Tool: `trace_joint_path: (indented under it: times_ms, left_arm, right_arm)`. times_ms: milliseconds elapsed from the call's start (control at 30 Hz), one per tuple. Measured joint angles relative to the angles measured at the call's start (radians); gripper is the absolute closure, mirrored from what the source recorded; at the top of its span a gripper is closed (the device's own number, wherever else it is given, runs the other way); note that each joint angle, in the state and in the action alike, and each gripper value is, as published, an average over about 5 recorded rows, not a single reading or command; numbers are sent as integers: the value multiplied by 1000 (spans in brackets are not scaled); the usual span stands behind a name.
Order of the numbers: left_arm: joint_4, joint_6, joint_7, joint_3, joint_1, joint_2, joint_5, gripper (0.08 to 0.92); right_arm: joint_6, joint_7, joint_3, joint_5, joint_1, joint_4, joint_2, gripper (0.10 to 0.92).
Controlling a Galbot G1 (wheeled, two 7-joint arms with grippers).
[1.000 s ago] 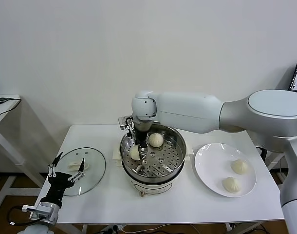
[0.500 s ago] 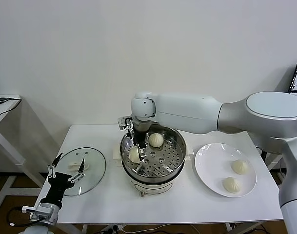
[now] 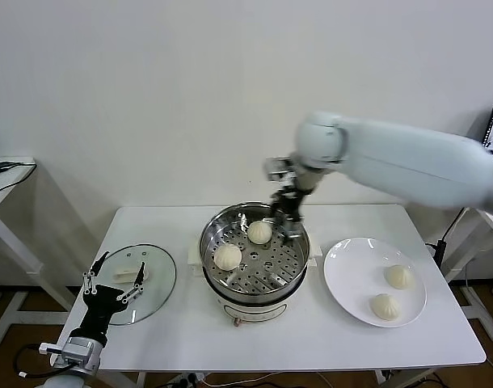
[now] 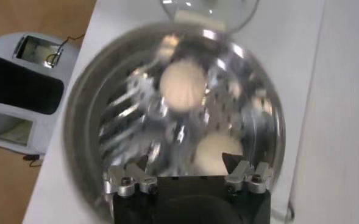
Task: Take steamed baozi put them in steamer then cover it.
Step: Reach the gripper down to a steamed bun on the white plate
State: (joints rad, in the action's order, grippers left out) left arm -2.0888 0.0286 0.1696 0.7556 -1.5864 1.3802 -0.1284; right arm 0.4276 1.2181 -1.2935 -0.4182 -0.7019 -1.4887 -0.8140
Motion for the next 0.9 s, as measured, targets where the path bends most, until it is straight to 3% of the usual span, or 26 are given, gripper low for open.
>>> trace_joint_path:
  times_ms: [367,900]
  left_arm:
    - [-22,0,-7,-17,-10,13,-10,177]
    - [-19,3,-9,-18,-14,17,-14,177]
  right_arm:
    - [-151,76,162,230,222,-32,299,203]
    - [-238,100,520,493,687,65,352,203]
